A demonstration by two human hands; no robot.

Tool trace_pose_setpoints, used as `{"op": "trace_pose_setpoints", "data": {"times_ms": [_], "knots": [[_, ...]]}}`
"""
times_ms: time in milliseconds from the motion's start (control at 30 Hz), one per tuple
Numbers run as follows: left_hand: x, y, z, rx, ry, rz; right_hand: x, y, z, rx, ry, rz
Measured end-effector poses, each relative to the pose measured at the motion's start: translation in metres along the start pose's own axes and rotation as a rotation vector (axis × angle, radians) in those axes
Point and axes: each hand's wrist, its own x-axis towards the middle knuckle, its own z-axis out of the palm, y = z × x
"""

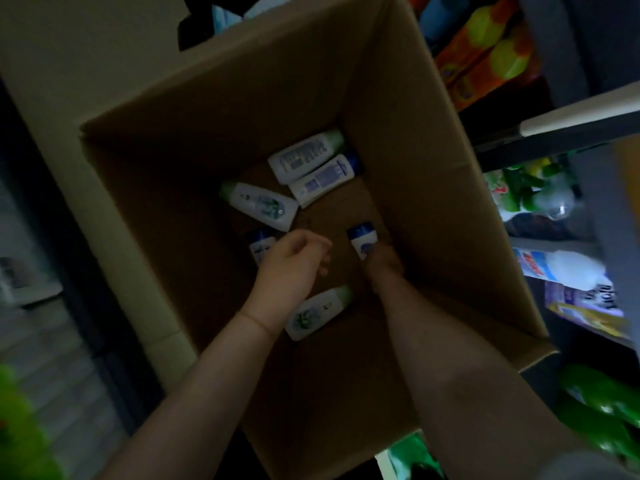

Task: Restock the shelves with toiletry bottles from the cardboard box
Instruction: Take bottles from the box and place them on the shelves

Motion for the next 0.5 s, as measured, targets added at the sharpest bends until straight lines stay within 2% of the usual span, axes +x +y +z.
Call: {"op": "trace_pose_setpoints", "data": {"times_ms": [100,233,400,500], "knots": [[0.003,-0.006,0.0,-0.004,0.0,-0.018,-0.01,0.001,0.008,-0.016,-0.119,-0.037],[0.002,-0.007,0.002,-0.014,-0.001,-0.045,-0.042,-0.022,-0.004,0.266,-0.251,-0.07],[-0.022,0.006,0.005,-0.137,0.088,0.004,-0.113,-0.05,-0.067,0.533,-0.36,-0.296],[-0.053,0.02,0.011,-0.276,0.068,0.072,-0.175,-0.04,-0.115,0.651,-0.436,-0.436]]}}
